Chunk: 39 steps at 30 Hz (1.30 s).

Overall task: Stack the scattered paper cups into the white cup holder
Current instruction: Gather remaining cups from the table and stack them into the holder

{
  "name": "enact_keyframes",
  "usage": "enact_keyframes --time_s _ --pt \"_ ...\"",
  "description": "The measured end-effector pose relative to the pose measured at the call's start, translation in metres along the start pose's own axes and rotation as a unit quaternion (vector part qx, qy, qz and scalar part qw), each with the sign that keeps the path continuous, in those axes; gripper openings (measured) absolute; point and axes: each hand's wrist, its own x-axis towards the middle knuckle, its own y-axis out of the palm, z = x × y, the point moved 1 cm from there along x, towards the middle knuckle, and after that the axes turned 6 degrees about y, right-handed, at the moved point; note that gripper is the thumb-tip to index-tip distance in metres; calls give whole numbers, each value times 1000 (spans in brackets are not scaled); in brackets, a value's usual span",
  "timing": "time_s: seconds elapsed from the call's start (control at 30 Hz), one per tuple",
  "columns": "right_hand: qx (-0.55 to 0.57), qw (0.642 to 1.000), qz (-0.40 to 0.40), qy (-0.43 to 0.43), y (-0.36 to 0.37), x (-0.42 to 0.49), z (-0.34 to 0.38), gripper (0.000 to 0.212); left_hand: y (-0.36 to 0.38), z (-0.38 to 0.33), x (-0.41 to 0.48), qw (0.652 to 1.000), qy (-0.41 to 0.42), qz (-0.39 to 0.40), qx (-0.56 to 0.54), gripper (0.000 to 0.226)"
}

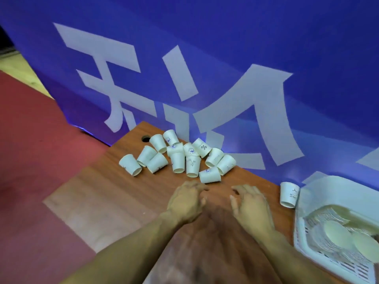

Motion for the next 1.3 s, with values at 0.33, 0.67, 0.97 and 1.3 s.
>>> enact_keyframes --time_s 0.33,0.67,0.97,1.3 --pt "52 989 136 -41 91 85 150 32 -54 182 -21 983 -157 -70 -59 31" --pt "70 974 211 43 174 171 211 36 -81 314 26 934 -319 -117 -107 33" --pt "69 957 244 137 225 206 232 74 -71 358 48 936 -323 -73 -115 34" --pt "91 946 273 147 214 181 226 43 -68 337 48 966 -245 41 -67 17"
